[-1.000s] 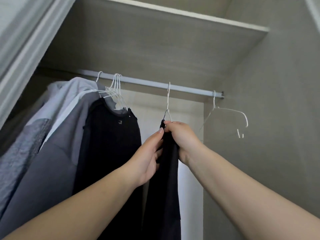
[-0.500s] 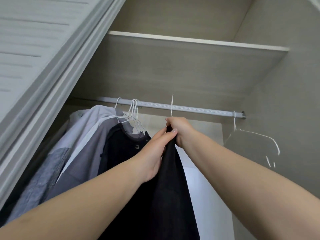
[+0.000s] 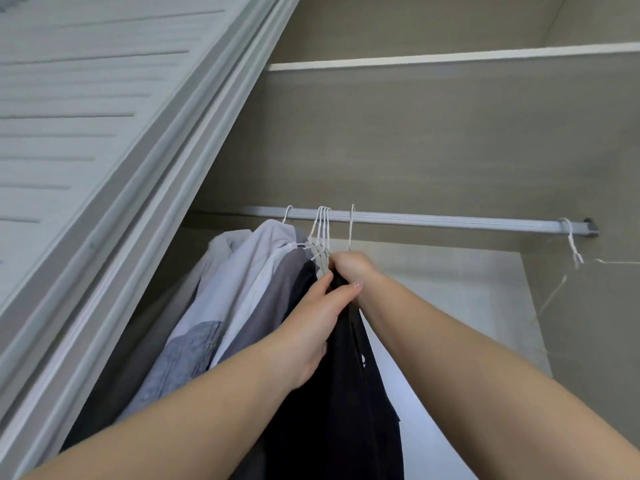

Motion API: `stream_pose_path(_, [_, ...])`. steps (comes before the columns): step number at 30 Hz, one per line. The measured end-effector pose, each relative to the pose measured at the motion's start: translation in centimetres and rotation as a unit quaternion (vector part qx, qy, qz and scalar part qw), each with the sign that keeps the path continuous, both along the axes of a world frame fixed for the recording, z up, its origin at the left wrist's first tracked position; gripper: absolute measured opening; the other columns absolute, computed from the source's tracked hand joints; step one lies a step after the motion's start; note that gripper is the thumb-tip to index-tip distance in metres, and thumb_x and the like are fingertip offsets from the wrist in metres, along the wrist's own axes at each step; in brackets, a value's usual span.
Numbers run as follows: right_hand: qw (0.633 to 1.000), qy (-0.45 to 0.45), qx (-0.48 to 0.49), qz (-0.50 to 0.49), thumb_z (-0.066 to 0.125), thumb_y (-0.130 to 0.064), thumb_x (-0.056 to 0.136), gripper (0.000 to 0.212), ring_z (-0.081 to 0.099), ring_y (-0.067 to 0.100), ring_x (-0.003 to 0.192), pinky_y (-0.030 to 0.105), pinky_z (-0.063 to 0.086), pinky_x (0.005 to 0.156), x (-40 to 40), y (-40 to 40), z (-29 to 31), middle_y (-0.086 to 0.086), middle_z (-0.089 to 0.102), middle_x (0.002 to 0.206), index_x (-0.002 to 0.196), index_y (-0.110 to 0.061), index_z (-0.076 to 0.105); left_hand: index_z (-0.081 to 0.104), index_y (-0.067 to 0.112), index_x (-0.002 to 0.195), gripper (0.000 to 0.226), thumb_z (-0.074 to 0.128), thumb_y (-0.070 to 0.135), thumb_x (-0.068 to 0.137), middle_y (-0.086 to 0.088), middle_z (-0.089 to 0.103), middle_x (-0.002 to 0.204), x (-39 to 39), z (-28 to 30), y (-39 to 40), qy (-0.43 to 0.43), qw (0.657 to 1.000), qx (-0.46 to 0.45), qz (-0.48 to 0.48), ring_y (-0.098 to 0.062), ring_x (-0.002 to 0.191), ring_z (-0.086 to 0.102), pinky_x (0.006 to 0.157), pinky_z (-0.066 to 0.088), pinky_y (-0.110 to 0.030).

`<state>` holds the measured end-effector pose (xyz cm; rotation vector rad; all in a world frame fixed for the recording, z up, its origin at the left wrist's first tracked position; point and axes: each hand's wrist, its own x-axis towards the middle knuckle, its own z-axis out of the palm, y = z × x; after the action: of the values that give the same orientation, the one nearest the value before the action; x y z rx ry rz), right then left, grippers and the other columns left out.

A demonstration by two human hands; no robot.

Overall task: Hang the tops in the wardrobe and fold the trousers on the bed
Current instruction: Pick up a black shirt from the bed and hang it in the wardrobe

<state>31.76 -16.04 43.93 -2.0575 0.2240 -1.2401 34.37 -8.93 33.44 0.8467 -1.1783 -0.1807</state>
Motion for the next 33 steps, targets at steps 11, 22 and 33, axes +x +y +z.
stream_pose_path(11, [0.990,-0.066,0.015,0.126,0.058,-0.025,0.088,0.016,0.056,0.019,0.072,0.026,0.043,0.061,3.7,-0.6,-3.0,0.004,0.059,0.075,0.077,-0.013,0.058,0.030,0.037,0.146,0.068,0.064,0.031,0.088,0.021,0.056,0.105,1.7,-0.7,0.6,0.004,0.990,-0.036,0.139,0.003,0.093,0.055,0.075,0.044,-0.021])
stream_pose_path(22, [0.954,-0.133,0.003,0.269,0.070,-0.032,0.082,0.054,0.056,-0.007,0.107,0.029,0.050,0.094,-1.1,-1.3,-11.8,-0.020,0.049,0.127,0.131,-0.038,0.047,0.032,0.046,0.137,0.069,0.069,0.020,0.086,0.048,0.050,0.110,-0.7,-5.7,4.7,-0.109,0.946,-0.011,0.306,0.030,0.098,0.042,0.073,0.035,0.005])
stream_pose_path(33, [0.911,-0.071,0.031,0.406,0.063,-0.010,0.089,0.023,0.063,0.003,0.104,0.031,0.054,0.090,-8.9,4.9,-21.1,-0.006,0.069,0.109,0.107,-0.026,0.064,0.030,0.042,0.142,0.078,0.074,0.025,0.080,0.016,0.049,0.131,-11.1,-13.1,14.3,-0.145,0.894,0.037,0.423,0.007,0.114,0.051,0.088,0.046,-0.011])
